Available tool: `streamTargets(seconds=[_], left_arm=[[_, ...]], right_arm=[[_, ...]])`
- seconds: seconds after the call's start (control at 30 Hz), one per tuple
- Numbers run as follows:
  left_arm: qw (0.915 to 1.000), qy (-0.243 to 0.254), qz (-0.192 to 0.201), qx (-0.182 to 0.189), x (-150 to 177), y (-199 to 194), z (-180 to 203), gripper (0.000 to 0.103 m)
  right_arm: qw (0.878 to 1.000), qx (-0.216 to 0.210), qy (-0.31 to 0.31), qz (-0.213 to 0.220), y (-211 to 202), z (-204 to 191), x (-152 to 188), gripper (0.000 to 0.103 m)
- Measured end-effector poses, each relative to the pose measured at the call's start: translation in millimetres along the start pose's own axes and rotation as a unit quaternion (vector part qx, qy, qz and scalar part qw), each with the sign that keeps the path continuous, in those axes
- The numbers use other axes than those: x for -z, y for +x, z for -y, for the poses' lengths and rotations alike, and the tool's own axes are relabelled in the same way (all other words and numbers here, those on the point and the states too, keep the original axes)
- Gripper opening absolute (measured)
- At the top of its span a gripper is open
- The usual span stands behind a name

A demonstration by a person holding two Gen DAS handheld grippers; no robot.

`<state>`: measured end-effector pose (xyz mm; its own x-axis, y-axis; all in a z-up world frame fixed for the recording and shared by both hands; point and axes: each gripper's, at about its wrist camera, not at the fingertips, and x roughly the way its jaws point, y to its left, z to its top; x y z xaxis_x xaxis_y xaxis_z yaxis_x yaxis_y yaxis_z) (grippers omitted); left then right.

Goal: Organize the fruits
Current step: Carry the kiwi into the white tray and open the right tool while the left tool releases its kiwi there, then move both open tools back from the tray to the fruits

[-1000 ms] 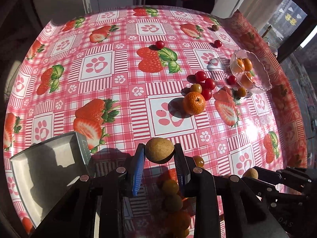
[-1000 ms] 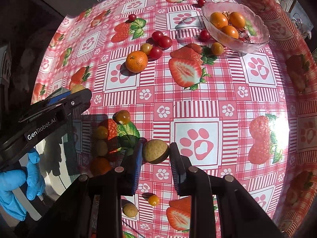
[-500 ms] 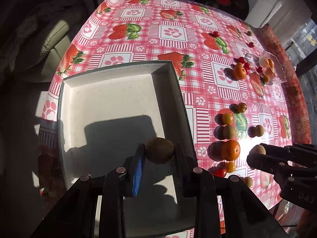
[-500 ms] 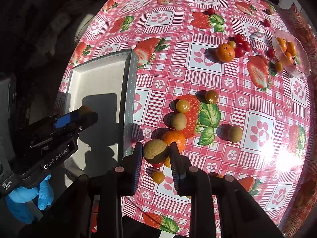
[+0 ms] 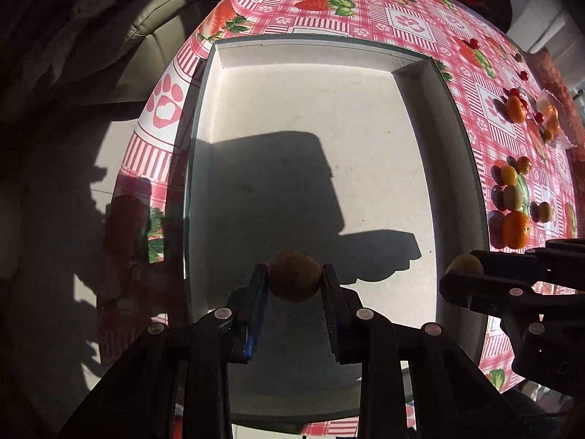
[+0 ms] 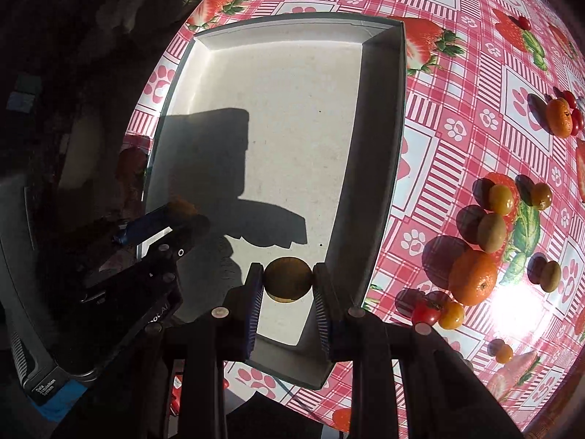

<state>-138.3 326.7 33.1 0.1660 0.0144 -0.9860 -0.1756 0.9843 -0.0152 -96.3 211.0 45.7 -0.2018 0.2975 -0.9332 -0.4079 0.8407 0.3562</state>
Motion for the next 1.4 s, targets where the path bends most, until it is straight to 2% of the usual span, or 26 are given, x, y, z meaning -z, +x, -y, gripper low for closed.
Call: streamTargets(seconds=[0.17, 0.23, 0.3, 0.37, 0.43, 0.47, 0.67, 0.83, 0.9, 0.93, 0.97, 1.0, 1.07, 1.23, 1.4], left_arm=[[0.9998, 0.005, -0.014, -0.009, 11, 13, -11, 0.031], [0.9999, 0.003, -0.01, -0.004, 15, 14, -17, 0.031], [0.9998, 0.01, -0.006, -0.014, 16, 13, -19, 0.031], [0.9996, 0.019, -0.002, -0.021, 17, 13, -23, 0.032], [0.9995, 0.027, -0.001, -0.013, 18, 13, -27, 0.033], [0.9994, 0.032, 0.0, -0.009, 18, 13, -28, 0.033], [0.9977, 0.068, 0.006, -0.007, 13, 15, -34, 0.033], [0.9965, 0.082, 0.005, -0.013, 4, 16, -40, 0.033], [0.9954, 0.092, 0.001, -0.024, 2, 15, -36, 0.033], [0.9946, 0.099, 0.001, -0.032, 2, 14, -33, 0.034], [0.994, 0.103, 0.0, -0.037, 2, 14, -29, 0.041], [0.9941, 0.103, 0.001, -0.032, 2, 12, -26, 0.055], [0.9939, 0.103, 0.014, -0.036, 4, 6, -17, 0.068], [0.9945, 0.104, 0.014, -0.01, 4, -7, 3, 0.068], [0.9909, 0.134, 0.017, 0.0, 3, -24, 37, 0.068]], right_arm=[[1.0, 0.013, -0.005, -0.025, 17, -4, 3, 0.031], [0.999, 0.018, -0.008, -0.03, 23, -7, 4, 0.031], [0.999, 0.018, -0.007, -0.035, 28, -8, 6, 0.032], [0.999, 0.015, -0.005, -0.038, 33, -9, 6, 0.04], [0.999, 0.009, -0.001, -0.037, 36, -9, 7, 0.063], [0.999, 0.007, 0.0, -0.035, 37, -11, 7, 0.067], [1.0, -0.011, -0.001, -0.021, 31, -18, 12, 0.081], [1.0, -0.021, 0.01, -0.002, 13, -13, 14, 0.085], [1.0, -0.016, 0.011, 0.006, 8, -14, 15, 0.088], [1.0, -0.011, 0.009, 0.012, 4, -17, 16, 0.093], [1.0, -0.008, 0.008, 0.018, 0, -17, 17, 0.097], [1.0, -0.006, 0.008, 0.026, -4, -16, 18, 0.098], [0.999, -0.002, 0.007, 0.034, -8, -9, 16, 0.098], [0.998, 0.03, 0.014, 0.046, -30, 11, 33, 0.098], [0.995, 0.07, 0.051, 0.038, -47, 49, 49, 0.098]])
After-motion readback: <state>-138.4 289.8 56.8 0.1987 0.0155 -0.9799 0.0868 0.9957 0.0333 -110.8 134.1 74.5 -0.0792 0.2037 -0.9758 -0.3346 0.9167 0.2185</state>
